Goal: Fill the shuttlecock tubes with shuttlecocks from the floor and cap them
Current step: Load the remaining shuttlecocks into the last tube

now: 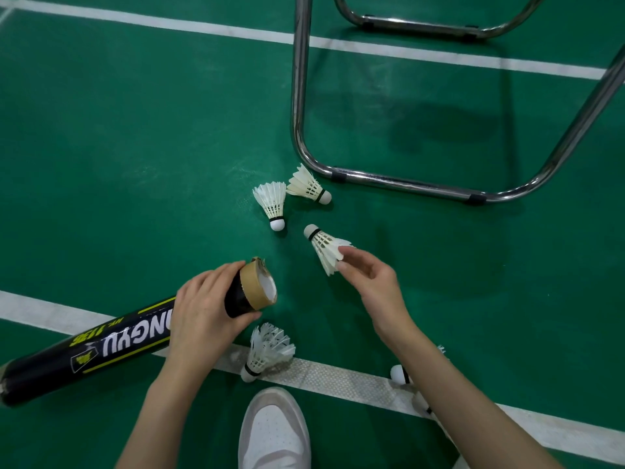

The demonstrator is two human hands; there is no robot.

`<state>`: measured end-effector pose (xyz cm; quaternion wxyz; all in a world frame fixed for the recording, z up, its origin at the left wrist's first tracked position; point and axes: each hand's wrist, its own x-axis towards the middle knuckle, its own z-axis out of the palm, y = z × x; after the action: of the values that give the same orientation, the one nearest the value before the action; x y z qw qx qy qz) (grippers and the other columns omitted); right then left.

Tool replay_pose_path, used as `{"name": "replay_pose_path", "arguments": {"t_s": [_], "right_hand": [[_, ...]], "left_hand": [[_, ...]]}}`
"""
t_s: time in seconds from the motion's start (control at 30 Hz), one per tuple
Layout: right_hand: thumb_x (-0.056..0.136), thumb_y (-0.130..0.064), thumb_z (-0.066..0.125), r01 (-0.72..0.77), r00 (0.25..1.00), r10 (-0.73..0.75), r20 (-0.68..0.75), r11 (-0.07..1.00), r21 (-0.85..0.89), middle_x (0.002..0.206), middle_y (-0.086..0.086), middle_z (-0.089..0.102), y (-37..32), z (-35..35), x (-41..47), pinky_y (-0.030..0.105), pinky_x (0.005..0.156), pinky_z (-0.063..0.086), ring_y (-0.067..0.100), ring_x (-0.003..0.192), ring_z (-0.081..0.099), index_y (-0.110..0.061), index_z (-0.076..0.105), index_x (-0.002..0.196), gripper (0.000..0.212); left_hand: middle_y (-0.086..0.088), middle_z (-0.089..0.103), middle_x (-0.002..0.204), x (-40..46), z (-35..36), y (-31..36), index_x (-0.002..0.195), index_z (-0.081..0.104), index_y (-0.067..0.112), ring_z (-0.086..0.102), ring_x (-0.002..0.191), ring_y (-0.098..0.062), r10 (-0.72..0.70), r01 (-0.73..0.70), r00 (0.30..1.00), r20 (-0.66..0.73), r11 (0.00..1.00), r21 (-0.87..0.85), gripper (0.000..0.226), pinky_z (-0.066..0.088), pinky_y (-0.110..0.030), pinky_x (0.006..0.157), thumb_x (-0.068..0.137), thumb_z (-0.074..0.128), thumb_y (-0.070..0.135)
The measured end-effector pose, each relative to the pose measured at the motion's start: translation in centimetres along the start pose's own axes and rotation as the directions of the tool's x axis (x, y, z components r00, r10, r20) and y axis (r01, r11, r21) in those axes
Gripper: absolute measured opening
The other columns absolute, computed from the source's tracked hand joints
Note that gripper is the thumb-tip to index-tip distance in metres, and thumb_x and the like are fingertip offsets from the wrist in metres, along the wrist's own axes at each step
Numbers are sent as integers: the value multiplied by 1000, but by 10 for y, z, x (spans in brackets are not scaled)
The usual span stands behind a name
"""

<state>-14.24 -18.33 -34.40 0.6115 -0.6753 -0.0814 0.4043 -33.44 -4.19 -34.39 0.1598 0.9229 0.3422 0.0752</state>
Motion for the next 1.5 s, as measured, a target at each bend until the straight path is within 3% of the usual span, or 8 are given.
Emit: {"name": "replay_pose_path", "arguments": {"t_s": [0.1,0.27,0.6,0.93,1.07,1.17,1.33,1.5], "right_hand": [[84,-2,62,82,994,-86,-61,995,-61,88,-6,65,-4,-11,-4,8,68,47,-9,70,60,-11,63,90,11],[84,2,59,182,983,-181,20,966,-183,82,-8,60,-8,-11,-15,12,67,46,-3,67,55,-19,57,78,21],[88,-6,58,70,970,-50,236,995,-76,90,4,68,-8,-2,-40,25,82,49,9,84,61,-25,53,100,23],[78,0,66,118,975,-78,209,976,-184,73,-7,69,-4,-19,-57,27,80,50,9,78,64,-38,49,104,48],[83,-4,58,115,961,-68,269,980,-164,93,5,71,-3,-27,-60,36,90,51,19,95,65,-40,47,109,46],[87,-2,51,112,951,-53,303,977,-182,93,10,69,-3,-33,-59,42,92,50,25,96,64,-41,45,113,47],[89,-1,52,132,958,-87,273,980,-150,94,4,71,-4,-51,-60,30,92,49,19,99,64,-36,46,120,46],[87,-7,60,116,992,-98,80,959,-259,96,-6,71,-2,-94,-67,19,89,46,3,93,64,-33,52,109,35]], "left_hand": [[0,62,116,1,3,9,124,54,18,53,105,-27,15,-15,1000,22,1000,1,83,39,-43,88,51,88,36],[3,60,119,4,8,28,126,52,21,51,107,-25,43,-44,998,50,999,9,82,37,-41,90,54,85,40],[3,62,117,4,18,72,126,54,21,55,102,-24,146,-147,988,57,989,13,83,42,-39,85,51,85,40],[2,62,116,-4,27,99,125,54,19,54,98,-22,228,-228,973,24,974,-15,76,32,-32,84,58,81,43],[0,64,112,-3,31,109,120,55,16,54,96,-24,268,-268,963,-18,963,13,68,32,-32,82,61,73,45],[-4,65,110,-2,34,115,115,59,12,59,92,-28,282,-280,959,-32,959,35,71,40,-37,80,53,83,37],[1,65,113,2,36,123,121,57,17,59,96,-25,274,-274,961,30,962,13,76,44,-38,80,54,83,43],[2,64,114,0,37,125,123,57,18,58,97,-24,267,-269,961,73,963,20,85,43,-38,82,48,86,43]]}}
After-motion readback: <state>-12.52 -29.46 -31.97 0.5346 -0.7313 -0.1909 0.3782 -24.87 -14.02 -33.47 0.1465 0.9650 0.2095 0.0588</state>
